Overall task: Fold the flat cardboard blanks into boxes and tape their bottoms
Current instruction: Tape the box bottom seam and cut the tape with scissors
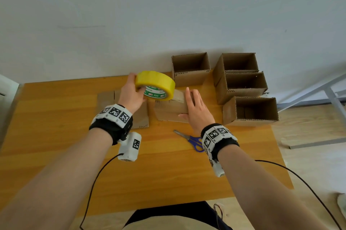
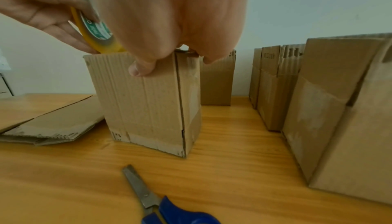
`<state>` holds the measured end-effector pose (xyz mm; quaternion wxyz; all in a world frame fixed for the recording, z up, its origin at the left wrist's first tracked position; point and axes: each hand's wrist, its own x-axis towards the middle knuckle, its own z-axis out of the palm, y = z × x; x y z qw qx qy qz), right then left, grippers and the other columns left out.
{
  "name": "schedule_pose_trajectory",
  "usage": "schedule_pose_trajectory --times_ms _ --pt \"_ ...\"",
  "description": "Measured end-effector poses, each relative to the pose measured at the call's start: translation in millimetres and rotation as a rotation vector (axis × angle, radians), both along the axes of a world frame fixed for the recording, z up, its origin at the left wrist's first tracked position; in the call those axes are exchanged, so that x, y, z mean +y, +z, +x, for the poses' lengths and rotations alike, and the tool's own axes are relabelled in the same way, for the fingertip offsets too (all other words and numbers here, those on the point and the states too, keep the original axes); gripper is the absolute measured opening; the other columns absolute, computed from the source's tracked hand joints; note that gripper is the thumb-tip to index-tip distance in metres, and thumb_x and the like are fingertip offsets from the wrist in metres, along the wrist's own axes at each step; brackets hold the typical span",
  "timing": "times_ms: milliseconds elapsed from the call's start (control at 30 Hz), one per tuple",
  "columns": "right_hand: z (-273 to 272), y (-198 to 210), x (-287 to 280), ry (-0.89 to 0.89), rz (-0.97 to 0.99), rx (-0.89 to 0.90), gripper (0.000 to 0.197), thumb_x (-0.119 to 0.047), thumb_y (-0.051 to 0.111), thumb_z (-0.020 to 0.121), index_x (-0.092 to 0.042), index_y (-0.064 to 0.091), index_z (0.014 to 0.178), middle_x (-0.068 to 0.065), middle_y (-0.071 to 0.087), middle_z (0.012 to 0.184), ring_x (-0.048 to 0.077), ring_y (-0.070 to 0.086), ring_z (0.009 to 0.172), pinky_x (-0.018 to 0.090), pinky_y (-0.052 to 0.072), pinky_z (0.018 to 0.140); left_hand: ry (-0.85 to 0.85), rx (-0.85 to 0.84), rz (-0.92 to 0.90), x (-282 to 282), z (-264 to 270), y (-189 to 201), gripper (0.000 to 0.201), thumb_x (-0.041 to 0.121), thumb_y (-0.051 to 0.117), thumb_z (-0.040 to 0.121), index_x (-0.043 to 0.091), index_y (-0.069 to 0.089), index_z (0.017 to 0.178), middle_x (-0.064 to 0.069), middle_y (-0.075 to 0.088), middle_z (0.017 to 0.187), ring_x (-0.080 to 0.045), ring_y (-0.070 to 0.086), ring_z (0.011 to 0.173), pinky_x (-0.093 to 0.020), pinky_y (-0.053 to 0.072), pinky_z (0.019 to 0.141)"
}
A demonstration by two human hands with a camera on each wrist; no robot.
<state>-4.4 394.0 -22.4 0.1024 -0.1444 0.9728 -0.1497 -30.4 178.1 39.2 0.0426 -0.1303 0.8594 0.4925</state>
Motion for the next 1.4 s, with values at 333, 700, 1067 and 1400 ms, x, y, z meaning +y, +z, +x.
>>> schedule_pose_trajectory --times_ms 333,700,1067,1400 --pt "2.6 0.6 2.2 0.010 0.052 0.006 0.089 -0.043 0.053 0.091 -0.011 -0.004 0.151 0.015 0.007 0.155 0.029 0.007 0.145 0.039 0.016 0.119 -0.035 -0.023 -0.325 -39.6 5.6 -12.5 0.036 0.007 0.052 0.092 0.009 0.038 0.125 -0.018 0.063 0.104 -0.037 0.065 0.086 -0.049 0.054 0.075" --pt "-19.8 18.5 -32.9 0.133 0.099 -0.059 0.107 -0.056 0.060 0.082 -0.009 -0.007 0.150 0.008 0.002 0.160 0.023 -0.001 0.147 0.037 -0.006 0.116 -0.060 -0.033 -0.317 -50.7 3.3 -16.9 0.037 0.009 0.053 0.092 0.008 0.039 0.126 -0.017 0.063 0.107 -0.033 0.063 0.092 -0.039 0.050 0.073" --pt "-18.0 13.6 -31.2 0.177 0.150 -0.021 0.095 -0.053 0.049 0.089 -0.007 -0.008 0.150 0.009 0.008 0.159 0.024 0.006 0.146 0.032 -0.008 0.114 -0.097 0.005 -0.459 -49.6 -5.5 -15.6 0.038 0.008 0.054 0.092 0.009 0.038 0.126 -0.004 0.055 0.088 -0.020 0.052 0.067 -0.021 0.031 0.048" --pt "-22.0 8.8 -24.9 0.196 0.169 0.001 0.092 -0.052 0.047 0.090 -0.007 -0.006 0.150 0.010 0.011 0.157 0.024 0.007 0.146 0.033 -0.009 0.113 -0.090 -0.050 -0.484 -62.8 -8.6 -24.4 0.040 0.008 0.056 0.090 0.012 0.035 0.124 -0.017 0.058 0.109 -0.034 0.063 0.080 -0.046 0.054 0.069"
